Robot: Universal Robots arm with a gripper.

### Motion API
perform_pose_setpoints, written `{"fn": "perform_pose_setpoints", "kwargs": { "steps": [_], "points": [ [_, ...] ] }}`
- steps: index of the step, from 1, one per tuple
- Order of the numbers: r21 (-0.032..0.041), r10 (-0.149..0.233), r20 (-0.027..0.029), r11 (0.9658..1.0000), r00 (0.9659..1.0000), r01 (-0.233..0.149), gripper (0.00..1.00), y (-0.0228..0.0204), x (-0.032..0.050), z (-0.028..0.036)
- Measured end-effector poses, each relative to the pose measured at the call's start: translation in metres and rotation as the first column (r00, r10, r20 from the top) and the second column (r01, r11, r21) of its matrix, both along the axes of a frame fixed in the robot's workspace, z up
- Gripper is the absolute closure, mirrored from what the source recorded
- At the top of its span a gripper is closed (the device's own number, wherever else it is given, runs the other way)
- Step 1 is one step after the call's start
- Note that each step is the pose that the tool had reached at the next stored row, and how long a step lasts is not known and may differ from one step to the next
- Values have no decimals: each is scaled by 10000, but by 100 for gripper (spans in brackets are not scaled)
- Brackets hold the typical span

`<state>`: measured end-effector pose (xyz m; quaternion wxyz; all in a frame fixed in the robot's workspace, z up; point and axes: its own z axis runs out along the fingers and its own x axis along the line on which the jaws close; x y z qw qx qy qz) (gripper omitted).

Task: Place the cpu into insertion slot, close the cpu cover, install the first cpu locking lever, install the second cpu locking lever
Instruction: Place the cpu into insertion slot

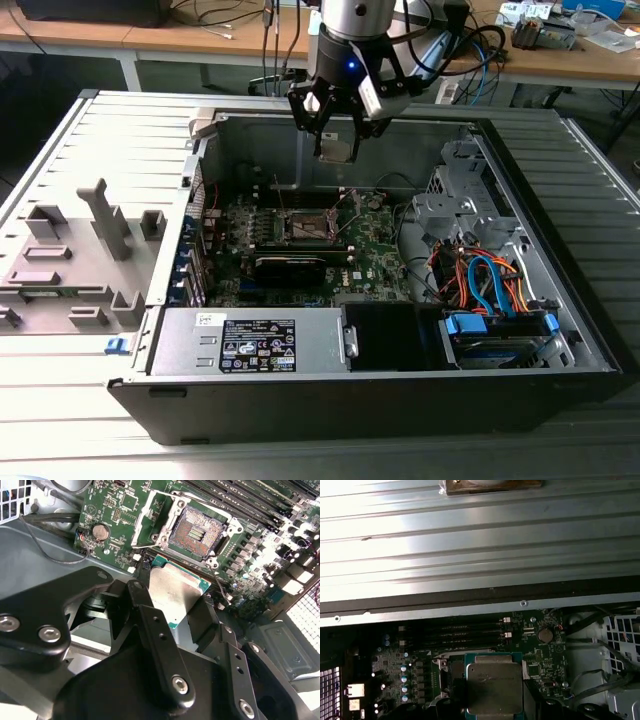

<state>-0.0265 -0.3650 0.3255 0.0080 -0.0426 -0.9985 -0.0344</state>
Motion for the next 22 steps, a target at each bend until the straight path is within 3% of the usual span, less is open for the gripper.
{"fn": "perform_pose_setpoints", "kwargs": {
  "steps": [22],
  "points": [
    [0, -546, 0, 9985, 9985, 546, 45, 0, 0, -5]
  ]
}}
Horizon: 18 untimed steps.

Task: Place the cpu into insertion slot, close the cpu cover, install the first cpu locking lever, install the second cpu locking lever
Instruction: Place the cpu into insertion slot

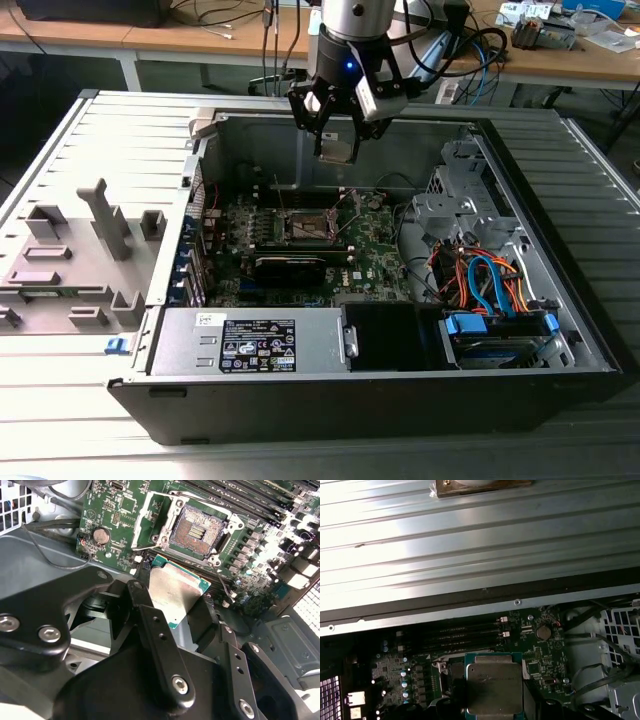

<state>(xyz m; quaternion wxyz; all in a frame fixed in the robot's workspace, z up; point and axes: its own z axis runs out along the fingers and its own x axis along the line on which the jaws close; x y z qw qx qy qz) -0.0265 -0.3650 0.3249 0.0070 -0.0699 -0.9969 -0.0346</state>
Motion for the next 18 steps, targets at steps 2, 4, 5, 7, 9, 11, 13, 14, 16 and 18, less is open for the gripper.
{"fn": "perform_pose_setpoints", "kwargs": {
  "steps": [2, 4, 5, 7, 9, 11, 13, 14, 16, 18],
  "points": [
    [0, -34, 0, 10000, 10000, 34, 45, 0, 0, 0],
    [1, -77, 0, 10000, 10000, 77, 45, 0, 0, -1],
    [0, -103, 0, 9999, 9999, 103, 45, 0, 0, -1],
    [0, -132, 0, 9999, 9999, 132, 45, 0, 0, -1],
    [1, -174, 0, 9998, 9998, 174, 45, 0, 0, -2],
    [0, -211, 0, 9998, 9998, 211, 45, 0, 0, -2],
    [0, -239, 0, 9997, 9997, 239, 45, 0, 0, -2],
    [0, -262, 0, 9997, 9997, 262, 45, 0, 0, -3],
    [0, -293, 0, 9996, 9996, 293, 45, 0, 0, -3],
    [1, -330, 0, 9995, 9995, 330, 45, 0, 0, -3]
  ]
}}
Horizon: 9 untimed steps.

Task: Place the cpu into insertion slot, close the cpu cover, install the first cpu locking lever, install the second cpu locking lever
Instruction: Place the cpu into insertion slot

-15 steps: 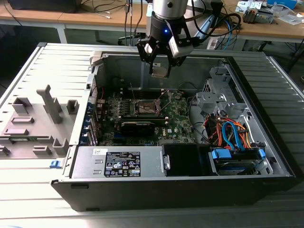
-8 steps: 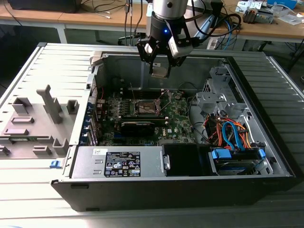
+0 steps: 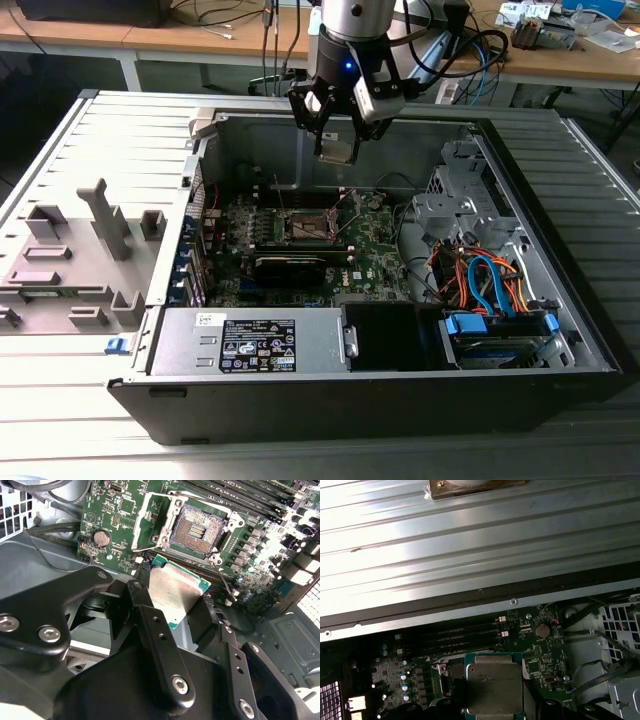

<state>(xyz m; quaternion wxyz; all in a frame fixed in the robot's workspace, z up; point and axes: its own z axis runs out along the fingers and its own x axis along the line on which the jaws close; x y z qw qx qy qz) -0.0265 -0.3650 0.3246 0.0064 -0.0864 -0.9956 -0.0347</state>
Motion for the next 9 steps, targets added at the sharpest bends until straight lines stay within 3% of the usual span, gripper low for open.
{"fn": "perform_pose_setpoints", "kwargs": {
  "steps": [9],
  "points": [
    [0, -150, 0, 9999, 9999, 150, 45, 0, 0, -2]
  ]
}}
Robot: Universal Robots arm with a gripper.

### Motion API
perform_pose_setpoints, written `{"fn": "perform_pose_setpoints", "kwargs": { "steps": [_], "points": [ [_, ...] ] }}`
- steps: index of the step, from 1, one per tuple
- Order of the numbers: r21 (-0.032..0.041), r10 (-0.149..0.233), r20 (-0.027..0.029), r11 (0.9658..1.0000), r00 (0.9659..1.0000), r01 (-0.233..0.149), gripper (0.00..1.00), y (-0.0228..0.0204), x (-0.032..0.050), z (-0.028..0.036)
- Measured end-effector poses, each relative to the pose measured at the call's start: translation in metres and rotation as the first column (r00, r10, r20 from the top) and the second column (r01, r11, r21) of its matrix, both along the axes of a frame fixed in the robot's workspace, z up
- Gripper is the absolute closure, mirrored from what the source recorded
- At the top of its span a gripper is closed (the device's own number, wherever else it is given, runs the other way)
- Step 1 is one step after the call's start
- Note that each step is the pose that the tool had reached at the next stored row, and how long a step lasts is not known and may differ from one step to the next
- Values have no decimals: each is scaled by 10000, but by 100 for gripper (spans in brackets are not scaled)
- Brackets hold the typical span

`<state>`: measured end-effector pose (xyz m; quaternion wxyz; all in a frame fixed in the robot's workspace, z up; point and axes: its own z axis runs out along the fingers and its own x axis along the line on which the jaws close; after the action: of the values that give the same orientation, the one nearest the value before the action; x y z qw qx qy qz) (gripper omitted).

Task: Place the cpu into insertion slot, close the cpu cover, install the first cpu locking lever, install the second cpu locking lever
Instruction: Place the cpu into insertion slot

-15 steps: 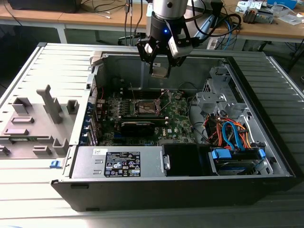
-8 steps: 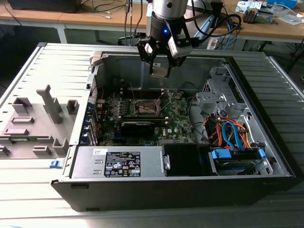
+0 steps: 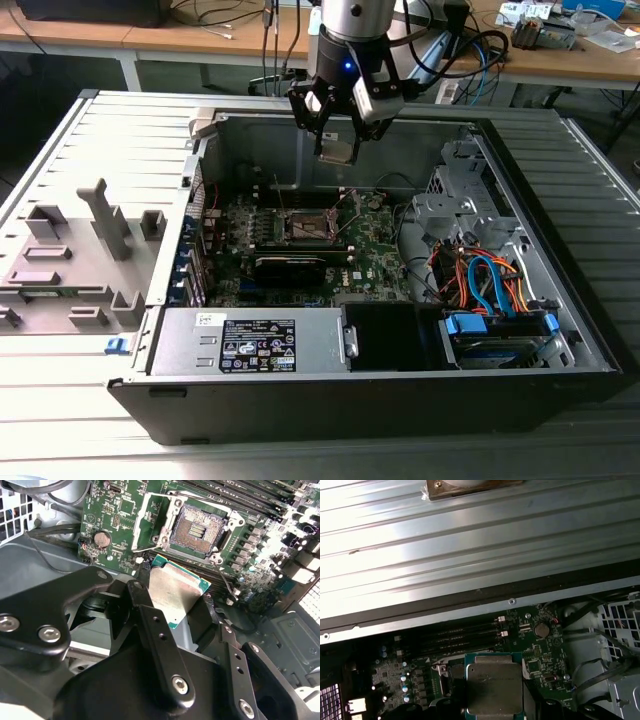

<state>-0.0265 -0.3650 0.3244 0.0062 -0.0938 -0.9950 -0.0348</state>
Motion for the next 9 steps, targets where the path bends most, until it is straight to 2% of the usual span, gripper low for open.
{"fn": "perform_pose_setpoints", "kwargs": {
  "steps": [9],
  "points": [
    [0, -181, 0, 9998, 9998, 181, 45, 0, 0, -2]
  ]
}}
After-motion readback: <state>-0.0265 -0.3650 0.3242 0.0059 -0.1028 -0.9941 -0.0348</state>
